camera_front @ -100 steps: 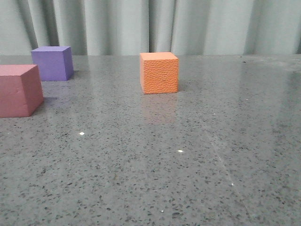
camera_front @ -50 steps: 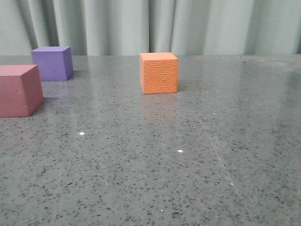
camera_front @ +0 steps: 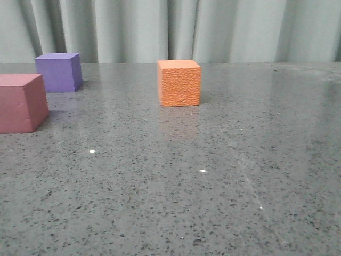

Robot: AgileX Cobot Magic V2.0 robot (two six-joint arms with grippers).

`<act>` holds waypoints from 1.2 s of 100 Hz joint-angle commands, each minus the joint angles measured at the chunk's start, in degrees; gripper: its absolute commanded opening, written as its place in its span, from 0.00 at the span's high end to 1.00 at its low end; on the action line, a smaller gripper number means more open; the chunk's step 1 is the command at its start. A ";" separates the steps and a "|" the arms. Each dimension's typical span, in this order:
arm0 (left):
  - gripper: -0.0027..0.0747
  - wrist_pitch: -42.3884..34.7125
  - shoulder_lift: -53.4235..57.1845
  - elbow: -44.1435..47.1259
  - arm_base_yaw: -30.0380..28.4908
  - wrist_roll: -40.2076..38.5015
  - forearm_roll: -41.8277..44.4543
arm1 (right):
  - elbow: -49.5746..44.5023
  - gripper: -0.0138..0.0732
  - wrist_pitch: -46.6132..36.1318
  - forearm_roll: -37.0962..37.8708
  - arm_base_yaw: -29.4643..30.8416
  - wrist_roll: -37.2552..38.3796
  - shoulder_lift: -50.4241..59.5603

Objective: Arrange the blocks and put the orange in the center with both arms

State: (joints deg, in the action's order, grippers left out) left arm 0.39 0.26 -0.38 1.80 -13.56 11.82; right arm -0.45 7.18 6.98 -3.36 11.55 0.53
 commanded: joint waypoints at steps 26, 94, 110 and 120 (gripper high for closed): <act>0.99 -4.36 1.83 3.25 -0.15 0.00 -0.43 | -0.32 0.92 -8.25 -0.20 0.95 -0.41 1.23; 0.99 -4.36 1.83 3.25 -0.15 0.00 -0.43 | -0.32 0.92 -8.21 -0.20 0.95 -0.41 1.23; 0.99 -4.36 1.83 3.25 -0.15 0.00 -0.43 | -0.32 0.92 -8.21 -0.20 0.95 -0.41 1.23; 0.99 -4.36 1.83 3.25 -0.15 0.00 -0.43 | -0.32 0.92 -8.21 -0.20 0.95 -0.41 1.23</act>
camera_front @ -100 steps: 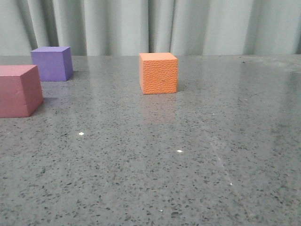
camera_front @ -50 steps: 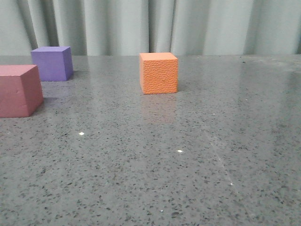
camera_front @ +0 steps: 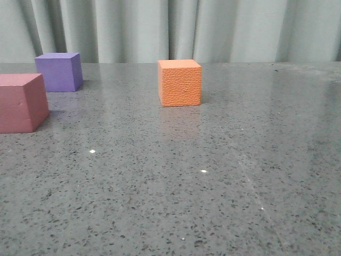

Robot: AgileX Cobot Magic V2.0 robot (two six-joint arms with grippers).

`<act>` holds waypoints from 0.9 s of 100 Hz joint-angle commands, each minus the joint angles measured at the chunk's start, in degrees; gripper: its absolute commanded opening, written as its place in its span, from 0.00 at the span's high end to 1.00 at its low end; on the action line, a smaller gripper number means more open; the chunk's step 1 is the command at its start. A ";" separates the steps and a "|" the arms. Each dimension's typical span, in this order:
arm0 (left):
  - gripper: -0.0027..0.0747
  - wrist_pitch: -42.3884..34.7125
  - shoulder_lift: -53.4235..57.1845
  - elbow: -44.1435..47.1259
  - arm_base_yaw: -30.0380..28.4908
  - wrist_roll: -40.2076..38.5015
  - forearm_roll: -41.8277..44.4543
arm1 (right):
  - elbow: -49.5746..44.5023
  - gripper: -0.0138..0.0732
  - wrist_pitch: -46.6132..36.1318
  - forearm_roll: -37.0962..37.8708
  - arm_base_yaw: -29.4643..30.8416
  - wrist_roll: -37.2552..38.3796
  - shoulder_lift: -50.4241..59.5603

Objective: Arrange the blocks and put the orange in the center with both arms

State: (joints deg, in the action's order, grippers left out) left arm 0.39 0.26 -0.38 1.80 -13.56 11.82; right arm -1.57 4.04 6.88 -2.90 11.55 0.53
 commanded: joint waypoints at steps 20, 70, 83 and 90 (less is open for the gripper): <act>0.99 -5.72 1.83 3.25 -0.15 0.00 -0.21 | 0.79 0.92 -5.07 -0.10 0.50 -0.41 1.23; 0.99 18.32 -13.06 -29.61 0.07 -0.43 -3.05 | 0.79 0.92 -5.07 -0.10 0.50 -0.41 1.23; 0.99 33.25 -24.56 -43.97 0.07 -0.43 -4.33 | 0.79 0.92 -5.07 -0.10 0.50 -0.41 1.23; 0.99 39.61 -30.20 -50.79 0.07 -0.43 -4.83 | 0.79 0.92 -5.07 -0.10 0.50 -0.41 1.23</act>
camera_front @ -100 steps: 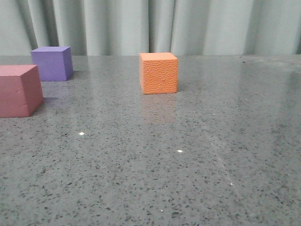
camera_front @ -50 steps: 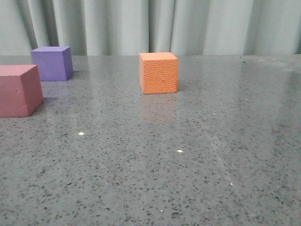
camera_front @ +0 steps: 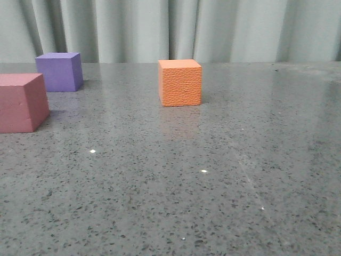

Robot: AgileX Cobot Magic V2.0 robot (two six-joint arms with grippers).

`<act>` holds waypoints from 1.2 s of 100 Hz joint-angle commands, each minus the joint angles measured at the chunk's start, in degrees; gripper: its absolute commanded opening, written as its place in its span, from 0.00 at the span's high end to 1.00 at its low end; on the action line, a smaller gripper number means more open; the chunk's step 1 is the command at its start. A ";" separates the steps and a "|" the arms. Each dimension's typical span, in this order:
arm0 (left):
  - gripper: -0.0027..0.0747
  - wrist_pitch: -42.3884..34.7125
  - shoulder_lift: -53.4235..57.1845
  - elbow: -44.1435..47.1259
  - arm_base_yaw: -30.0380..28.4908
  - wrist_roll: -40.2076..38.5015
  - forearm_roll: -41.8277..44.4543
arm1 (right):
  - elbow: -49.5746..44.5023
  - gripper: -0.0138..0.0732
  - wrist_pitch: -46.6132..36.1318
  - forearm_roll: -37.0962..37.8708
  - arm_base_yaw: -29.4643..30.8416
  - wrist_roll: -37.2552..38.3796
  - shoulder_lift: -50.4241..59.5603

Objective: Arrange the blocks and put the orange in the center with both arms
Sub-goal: 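Move the left gripper toward the orange cube at center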

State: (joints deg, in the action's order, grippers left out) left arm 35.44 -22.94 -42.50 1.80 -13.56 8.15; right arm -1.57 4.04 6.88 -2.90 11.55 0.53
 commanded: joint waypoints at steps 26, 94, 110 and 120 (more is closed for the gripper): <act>0.99 8.73 -20.22 -21.65 0.07 -0.43 -1.16 | 0.79 0.92 -5.07 -0.10 0.50 -0.41 1.23; 0.55 10.18 -26.75 -22.12 0.07 0.29 -1.53 | 0.79 0.92 -5.07 -0.10 0.50 -0.41 1.23; 0.03 10.18 -26.75 -22.12 -0.04 -0.11 -1.10 | 0.79 0.92 -5.07 -0.10 0.50 -0.41 1.23; 0.13 10.37 -26.75 -22.12 -0.04 -0.11 -1.33 | 0.79 0.92 -5.07 -0.10 0.50 -0.41 1.23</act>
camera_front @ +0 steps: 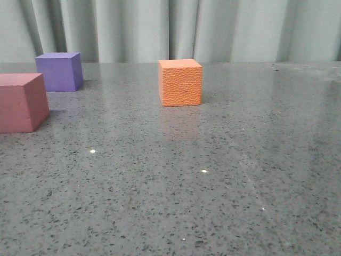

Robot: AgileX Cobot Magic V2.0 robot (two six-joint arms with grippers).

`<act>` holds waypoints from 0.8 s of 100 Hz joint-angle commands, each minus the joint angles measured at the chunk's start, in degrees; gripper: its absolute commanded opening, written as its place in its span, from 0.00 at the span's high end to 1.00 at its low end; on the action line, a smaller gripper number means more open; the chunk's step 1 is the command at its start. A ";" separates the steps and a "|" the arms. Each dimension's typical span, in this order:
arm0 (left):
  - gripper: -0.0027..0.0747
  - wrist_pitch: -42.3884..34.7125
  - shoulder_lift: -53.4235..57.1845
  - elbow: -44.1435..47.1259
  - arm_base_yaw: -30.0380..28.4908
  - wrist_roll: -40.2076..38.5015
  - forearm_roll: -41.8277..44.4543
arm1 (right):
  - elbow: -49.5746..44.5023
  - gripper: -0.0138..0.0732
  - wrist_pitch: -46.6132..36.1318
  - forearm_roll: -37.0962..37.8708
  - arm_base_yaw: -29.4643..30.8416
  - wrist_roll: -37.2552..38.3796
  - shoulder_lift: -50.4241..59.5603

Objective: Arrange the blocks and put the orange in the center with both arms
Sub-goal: 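Move the left gripper toward the orange cube at center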

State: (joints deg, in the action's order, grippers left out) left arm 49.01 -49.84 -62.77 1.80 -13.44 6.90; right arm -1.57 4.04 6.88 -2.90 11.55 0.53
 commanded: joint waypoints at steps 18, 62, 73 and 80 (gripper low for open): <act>0.15 -3.07 0.15 -1.93 0.23 3.52 -5.58 | 0.79 0.92 -5.07 -0.10 0.50 -0.41 1.23; 0.18 -9.57 -9.41 -5.33 20.93 -2.86 -6.27 | 0.79 0.92 -5.07 -0.10 0.50 -0.41 1.23; 0.18 -11.28 -15.24 -7.96 28.36 -11.44 1.86 | 0.79 0.92 -5.07 -0.10 0.50 -0.41 1.23; 0.18 -10.88 -19.60 -10.39 32.64 -16.24 7.44 | 0.79 0.92 -5.07 -0.10 0.50 -0.41 1.23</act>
State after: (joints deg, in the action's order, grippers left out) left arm 42.67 -66.03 -68.91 29.74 -23.06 7.75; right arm -1.57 4.04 6.88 -2.90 11.55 0.53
